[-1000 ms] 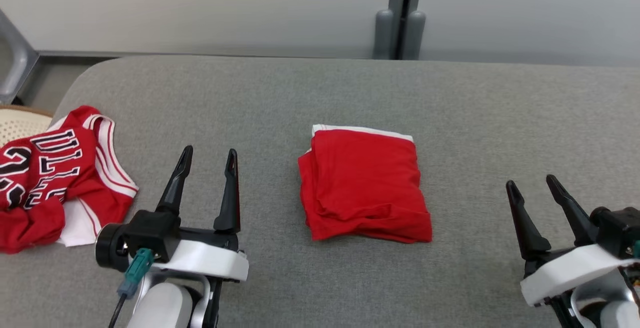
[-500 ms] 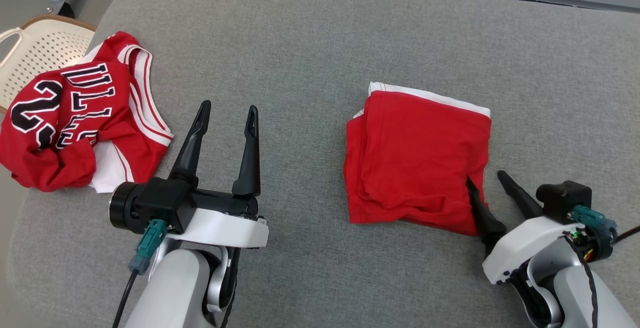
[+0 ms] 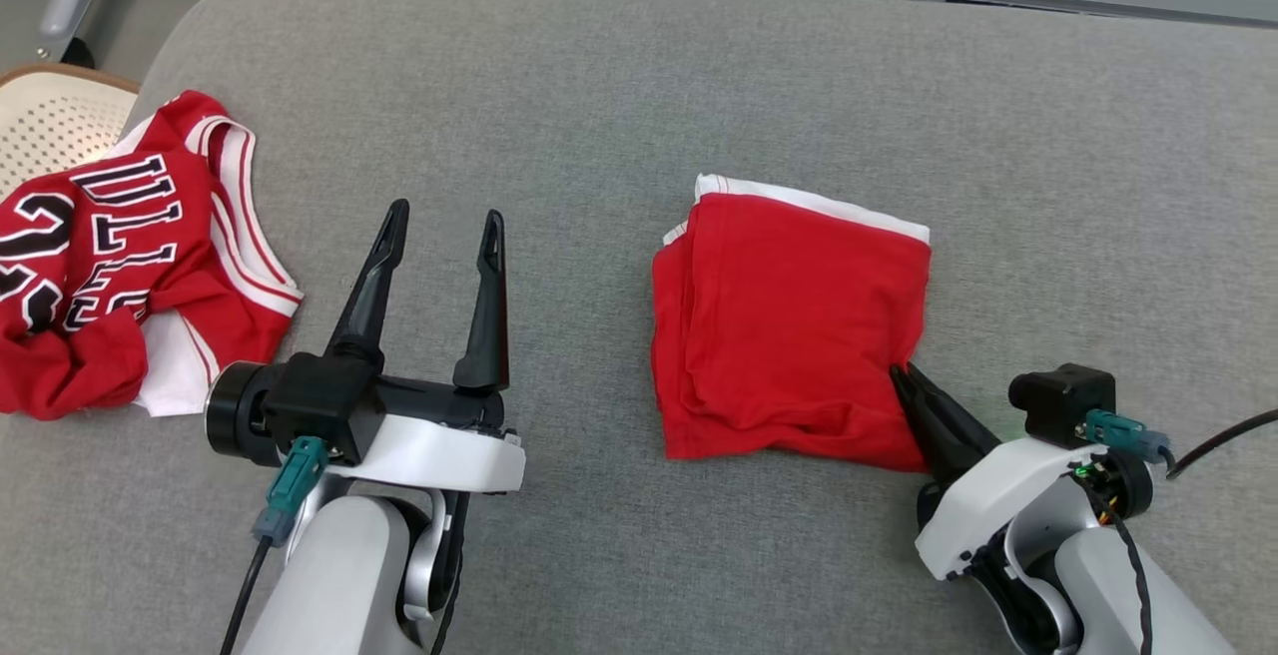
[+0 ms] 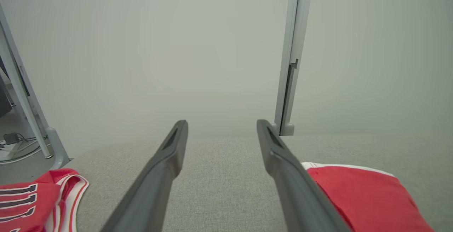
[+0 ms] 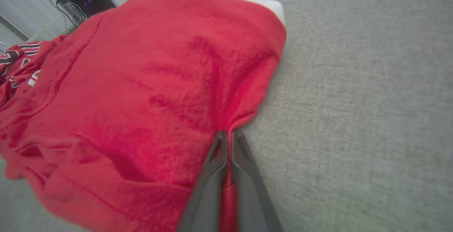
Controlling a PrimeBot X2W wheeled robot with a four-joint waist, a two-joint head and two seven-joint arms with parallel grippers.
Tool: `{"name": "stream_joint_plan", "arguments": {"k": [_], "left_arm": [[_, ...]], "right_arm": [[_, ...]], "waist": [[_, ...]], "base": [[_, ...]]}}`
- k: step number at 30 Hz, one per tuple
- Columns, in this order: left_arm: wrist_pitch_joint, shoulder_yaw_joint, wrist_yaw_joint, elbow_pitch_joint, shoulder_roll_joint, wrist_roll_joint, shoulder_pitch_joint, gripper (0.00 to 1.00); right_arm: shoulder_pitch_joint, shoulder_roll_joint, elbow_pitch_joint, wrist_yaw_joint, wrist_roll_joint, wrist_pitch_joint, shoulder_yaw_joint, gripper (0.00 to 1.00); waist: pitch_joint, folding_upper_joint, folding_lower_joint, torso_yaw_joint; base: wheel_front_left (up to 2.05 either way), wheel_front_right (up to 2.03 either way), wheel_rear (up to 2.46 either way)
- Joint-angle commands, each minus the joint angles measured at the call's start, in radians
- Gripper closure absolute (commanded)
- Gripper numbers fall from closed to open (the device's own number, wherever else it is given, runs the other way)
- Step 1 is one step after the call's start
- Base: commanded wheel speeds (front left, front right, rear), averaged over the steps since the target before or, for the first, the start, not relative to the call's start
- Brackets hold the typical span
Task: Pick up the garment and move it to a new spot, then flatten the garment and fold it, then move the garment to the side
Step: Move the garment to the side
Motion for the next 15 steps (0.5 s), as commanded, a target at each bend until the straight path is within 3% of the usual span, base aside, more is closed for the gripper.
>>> {"name": "stream_joint_plan", "arguments": {"k": [1, 8, 15], "left_arm": [[-0.002, 0.003, -0.003, 0.001, 0.003, 0.007, -0.007, 0.00], [-0.002, 0.001, -0.019, 0.005, 0.004, 0.034, 0.011, 0.00], [-0.002, 0.009, -0.029, -0.006, 0.022, 0.051, 0.008, 0.00]], "right_arm": [[0.040, -0.003, 0.036, 0.002, 0.017, 0.006, 0.015, 1.00], [0.012, -0.044, 0.054, 0.000, 0.054, -0.061, 0.023, 1.00], [-0.010, -0.100, 0.081, 0.000, 0.063, -0.082, 0.032, 1.00]], "waist": [[-0.008, 0.0000, 0.0000, -0.009], [-0.041, 0.0000, 0.0000, -0.089], [-0.045, 0.0000, 0.0000, -0.230]], "base": [[0.00, 0.00, 0.00], [0.00, 0.00, 0.00], [0.00, 0.00, 0.00]]}}
